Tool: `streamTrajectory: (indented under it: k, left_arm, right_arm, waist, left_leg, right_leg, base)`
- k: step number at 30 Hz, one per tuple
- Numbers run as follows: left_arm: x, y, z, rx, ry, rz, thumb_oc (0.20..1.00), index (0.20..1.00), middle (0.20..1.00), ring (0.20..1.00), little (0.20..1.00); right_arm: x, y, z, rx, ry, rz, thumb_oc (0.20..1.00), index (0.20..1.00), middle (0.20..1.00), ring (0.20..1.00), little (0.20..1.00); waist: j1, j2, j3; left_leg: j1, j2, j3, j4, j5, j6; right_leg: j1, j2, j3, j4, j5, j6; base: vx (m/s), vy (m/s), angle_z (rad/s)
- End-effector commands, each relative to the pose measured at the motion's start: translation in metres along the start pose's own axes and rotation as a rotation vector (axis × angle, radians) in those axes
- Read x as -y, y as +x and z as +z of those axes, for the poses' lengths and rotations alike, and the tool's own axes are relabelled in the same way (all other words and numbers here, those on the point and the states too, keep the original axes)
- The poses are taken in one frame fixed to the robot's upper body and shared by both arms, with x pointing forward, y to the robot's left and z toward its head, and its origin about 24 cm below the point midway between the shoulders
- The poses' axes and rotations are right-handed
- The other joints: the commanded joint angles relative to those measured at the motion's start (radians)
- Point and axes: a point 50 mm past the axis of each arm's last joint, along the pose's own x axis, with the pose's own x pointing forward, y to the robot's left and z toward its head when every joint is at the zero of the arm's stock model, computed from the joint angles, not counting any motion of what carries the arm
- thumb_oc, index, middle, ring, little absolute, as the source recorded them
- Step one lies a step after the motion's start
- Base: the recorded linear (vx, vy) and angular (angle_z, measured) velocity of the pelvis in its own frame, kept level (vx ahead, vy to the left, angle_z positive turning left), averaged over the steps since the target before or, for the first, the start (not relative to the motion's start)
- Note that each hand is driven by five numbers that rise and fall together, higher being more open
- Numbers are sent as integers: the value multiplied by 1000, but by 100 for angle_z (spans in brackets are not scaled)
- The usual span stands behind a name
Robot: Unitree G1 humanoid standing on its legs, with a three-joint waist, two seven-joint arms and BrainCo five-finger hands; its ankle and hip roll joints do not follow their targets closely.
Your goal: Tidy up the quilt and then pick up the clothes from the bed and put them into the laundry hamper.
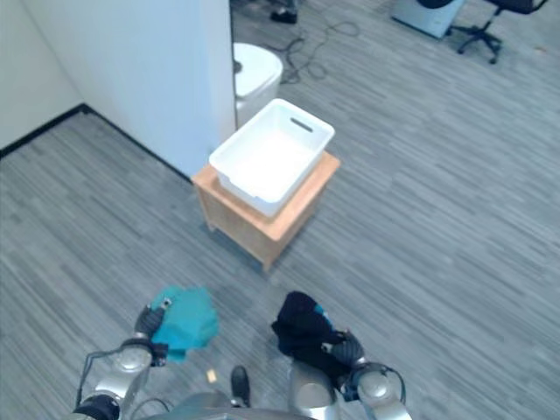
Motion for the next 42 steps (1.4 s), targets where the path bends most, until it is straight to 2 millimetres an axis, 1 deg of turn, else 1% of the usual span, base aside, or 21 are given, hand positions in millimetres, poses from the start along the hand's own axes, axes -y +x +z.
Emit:
streamTrajectory:
  k: [1, 2, 6, 7, 12, 14, 15, 17, 19, 21, 22, 24, 26, 27, 30, 33, 36, 39, 40, 41, 42]
  left_arm:
    - [-8, -1, 14, 104, 37, -3, 200, 200, 200, 200, 200]
    - [-8, -1, 10, 81, 0, 10, 200, 200, 200, 200, 200]
    - [-1, -2, 13, 95, -31, -6, 200, 200, 200, 200, 200]
    - [4, -2, 24, 140, -18, -33, 200, 200, 200, 200, 200]
    - [15, -1, 32, 169, 8, -88, 200, 200, 200, 200, 200]
    - [19, -2, 37, 194, 36, -117, 200, 200, 200, 200, 200]
    - [20, -1, 40, 202, 39, -125, 200, 200, 200, 200, 200]
    - [19, -1, 40, 202, 39, -125, 200, 200, 200, 200, 200]
    - [22, -2, 35, 172, 51, -146, 200, 200, 200, 200, 200]
    - [22, -3, 30, 154, 59, -154, 200, 200, 200, 200, 200]
    - [17, -2, 26, 130, 83, -148, 200, 200, 200, 200, 200]
    - [13, -2, 20, 105, 117, -140, 200, 200, 200, 200, 200]
    - [11, -2, 17, 92, 119, -129, 200, 200, 200, 200, 200]
    - [6, -3, 10, 70, 97, -108, 200, 200, 200, 200, 200]
    - [3, -5, 5, 52, 83, -93, 200, 200, 200, 200, 200]
    - [-7, -3, 1, 33, 79, -52, 200, 200, 200, 200, 200]
    - [-13, -2, 3, 40, 71, -29, 200, 200, 200, 200, 200]
    - [-21, -2, 5, 50, 49, 5, 200, 200, 200, 200, 200]
    - [-27, -2, 2, 38, 39, 33, 200, 200, 200, 200, 200]
    - [-26, -2, 2, 42, 28, 37, 200, 200, 200, 200, 200]
    - [-26, -2, 2, 42, 27, 37, 200, 200, 200, 200, 200]
  right_arm:
    - [18, 5, 28, 128, 14, -38, 200, 200, 200, 200, 200]
    - [24, 5, 27, 126, 6, -53, 200, 200, 200, 200, 200]
    - [36, 2, 24, 123, 17, -93, 200, 200, 200, 200, 200]
    - [46, 1, 23, 115, 17, -132, 200, 200, 200, 200, 200]
    - [65, -1, 26, 126, -20, -184, 200, 200, 200, 200, 200]
    - [69, -3, 27, 134, -14, -203, 200, 200, 200, 200, 200]
    - [70, -3, 26, 128, -5, -209, 200, 200, 200, 200, 200]
    - [70, -3, 26, 128, -5, -209, 200, 200, 200, 200, 200]
    - [67, -7, 15, 95, 22, -215, 200, 200, 200, 200, 200]
    - [62, -7, 15, 96, 28, -204, 200, 200, 200, 200, 200]
    - [57, -6, 20, 117, 23, -184, 200, 200, 200, 200, 200]
    - [49, -4, 30, 156, 17, -153, 200, 200, 200, 200, 200]
    - [42, -4, 32, 167, 10, -130, 200, 200, 200, 200, 200]
    - [38, -3, 34, 178, 7, -119, 200, 200, 200, 200, 200]
    - [37, -2, 36, 182, 10, -119, 200, 200, 200, 200, 200]
    - [34, 1, 37, 176, 22, -113, 200, 200, 200, 200, 200]
    - [32, 2, 39, 182, 22, -102, 200, 200, 200, 200, 200]
    - [32, 3, 46, 207, 19, -97, 200, 200, 200, 200, 200]
    - [31, 5, 53, 233, 22, -92, 200, 200, 200, 200, 200]
    - [35, 5, 56, 247, 11, -101, 200, 200, 200, 200, 200]
    - [35, 5, 56, 247, 10, -101, 200, 200, 200, 200, 200]
  waist:
    - [-14, -30, 0]
    - [-14, -18, -2]
    - [-25, -2, -9]
    - [-44, 0, -9]
    - [-62, 1, -22]
    - [-67, 7, -33]
    - [-62, 7, -36]
    - [-63, 6, -38]
    - [-96, 5, -44]
    - [-103, 2, -43]
    - [-105, -19, -20]
    - [-107, -33, 5]
    - [-91, -42, 6]
    - [-70, -43, -3]
    - [-56, -50, -28]
    - [-34, -62, -52]
    - [-29, -66, -58]
    - [-21, -76, -64]
    - [-5, -76, -71]
    - [-7, -60, -75]
    - [-9, -57, -76]
  left_leg:
    - [98, 250, -15, -56, 19, -203]
    - [61, 288, -33, -38, 97, -218]
    - [8, 327, 38, -86, 193, -235]
    - [-34, 338, 181, -86, 179, -234]
    - [18, 258, 256, -45, 84, -195]
    - [42, 197, 252, 39, 32, -186]
    - [64, 126, 183, 115, -7, -186]
    - [61, 124, 182, 115, -5, -186]
    - [132, 107, 227, 93, -73, -167]
    - [162, 99, 215, 15, -117, -136]
    - [177, 87, 212, -49, -110, -113]
    - [174, 104, 198, -79, -86, -110]
    - [162, 121, 182, -83, -69, -112]
    - [139, 153, 183, -86, -55, -122]
    - [113, 178, 160, -86, -46, -145]
    - [98, 218, 129, -86, -38, -176]
    - [92, 261, 111, -86, -28, -208]
    - [85, 297, 113, -86, -7, -239]
    - [66, 338, 115, -86, 41, -272]
    - [26, 383, 120, -86, 106, -285]
    - [24, 386, 118, -86, 107, -287]
  right_leg:
    - [23, -48, -4, 167, -150, 123]
    - [43, -25, -28, 165, -154, 107]
    - [66, -14, -87, 153, -180, 81]
    - [84, -26, -150, 163, -207, 60]
    - [120, -23, -232, 127, -207, 32]
    - [143, -4, -270, 93, -202, 18]
    - [150, 22, -302, 95, -198, 8]
    - [147, 20, -302, 95, -196, 8]
    - [129, 39, -399, 136, -209, 9]
    - [90, 44, -428, 214, -201, 27]
    - [1, 26, -458, 378, -129, 108]
    - [-68, 44, -393, 520, -115, 195]
    - [-53, 37, -339, 518, -137, 181]
    - [-16, -32, -331, 483, -158, 131]
    - [74, -118, -226, 313, -152, 102]
    - [118, -200, -107, 161, -90, 115]
    - [126, -237, -52, 122, -66, 131]
    - [158, -243, -55, 80, -100, 144]
    - [177, -217, -78, 60, -133, 167]
    - [199, -169, -85, 34, -171, 139]
    - [199, -166, -87, 35, -170, 138]
  base:
    - [328, -672, 70]
    - [229, -518, 78]
    - [91, -410, 76]
    - [21, -361, 73]
    - [-55, -261, 61]
    - [-165, -278, -3]
    - [-144, -239, 9]
    - [-132, -137, 40]
    - [-261, -141, 108]
    - [-269, 20, 119]
    - [-409, 38, 57]
    - [-403, -29, 44]
    - [-260, -150, 51]
    - [-241, -270, 24]
    - [-86, -293, 28]
    - [-25, -428, 13]
    - [-18, -406, 16]
    - [-60, -586, 29]
    - [-92, -671, 14]
    - [-92, -675, -6]
    - [-85, -458, -37]
